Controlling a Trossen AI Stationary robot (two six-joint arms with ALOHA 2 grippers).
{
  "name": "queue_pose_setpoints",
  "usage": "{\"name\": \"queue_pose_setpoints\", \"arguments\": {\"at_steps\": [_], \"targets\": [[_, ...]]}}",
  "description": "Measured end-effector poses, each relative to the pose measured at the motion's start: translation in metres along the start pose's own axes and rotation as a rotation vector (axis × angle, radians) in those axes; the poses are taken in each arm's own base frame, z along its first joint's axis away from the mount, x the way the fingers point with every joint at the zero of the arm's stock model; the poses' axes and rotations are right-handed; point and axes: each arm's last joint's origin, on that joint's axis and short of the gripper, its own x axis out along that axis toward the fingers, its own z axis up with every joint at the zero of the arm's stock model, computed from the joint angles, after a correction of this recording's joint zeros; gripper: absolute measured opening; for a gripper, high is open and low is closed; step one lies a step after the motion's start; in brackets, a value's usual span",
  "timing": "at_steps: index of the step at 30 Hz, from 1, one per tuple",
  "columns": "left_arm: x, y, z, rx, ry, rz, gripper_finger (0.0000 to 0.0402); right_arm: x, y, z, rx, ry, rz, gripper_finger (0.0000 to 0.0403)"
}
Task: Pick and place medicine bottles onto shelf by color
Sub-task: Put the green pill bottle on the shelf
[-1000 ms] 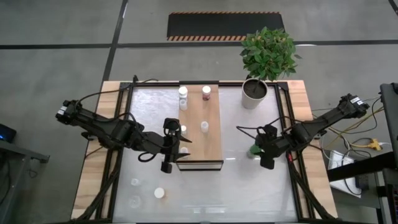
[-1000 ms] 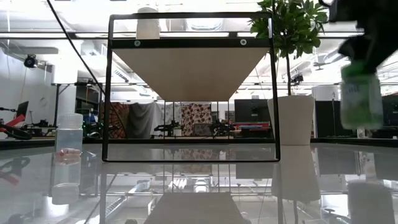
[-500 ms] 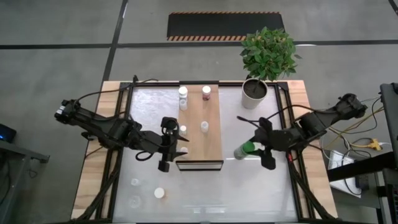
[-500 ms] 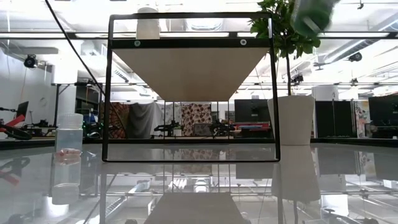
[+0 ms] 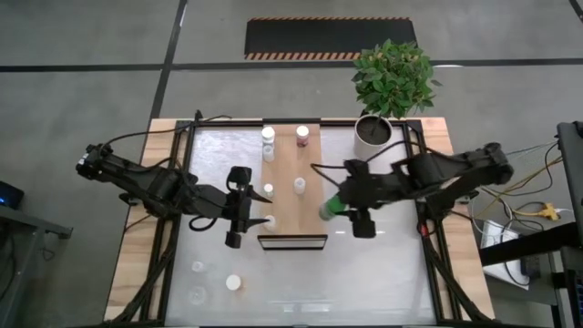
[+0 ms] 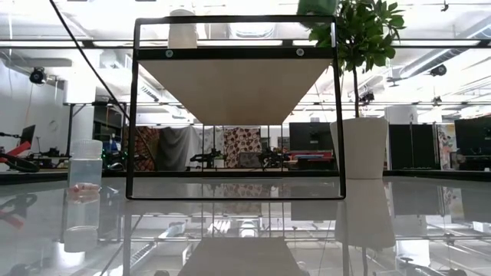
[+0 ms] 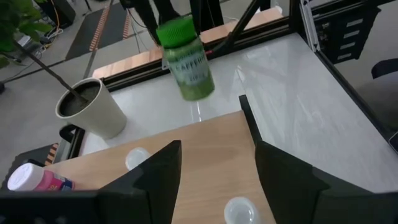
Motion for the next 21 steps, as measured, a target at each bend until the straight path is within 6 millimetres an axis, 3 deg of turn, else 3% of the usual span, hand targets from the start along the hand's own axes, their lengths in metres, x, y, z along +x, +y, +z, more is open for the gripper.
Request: {"name": "queue_pose_setpoints", "arguments": {"at_steps": [12, 21], "targets": [[0.000, 0.000, -0.001, 0.002, 0.008, -0.001, 0.0187, 0.052, -0.018, 0.037, -0.049, 0.082, 0.058, 0.0203], [0.000, 0.000, -0.004, 0.014, 0.041, -0.005, 0.0187, 0.078, -0.015, 0.055, -0.116, 0.101, 0.085, 0.0203]]}}
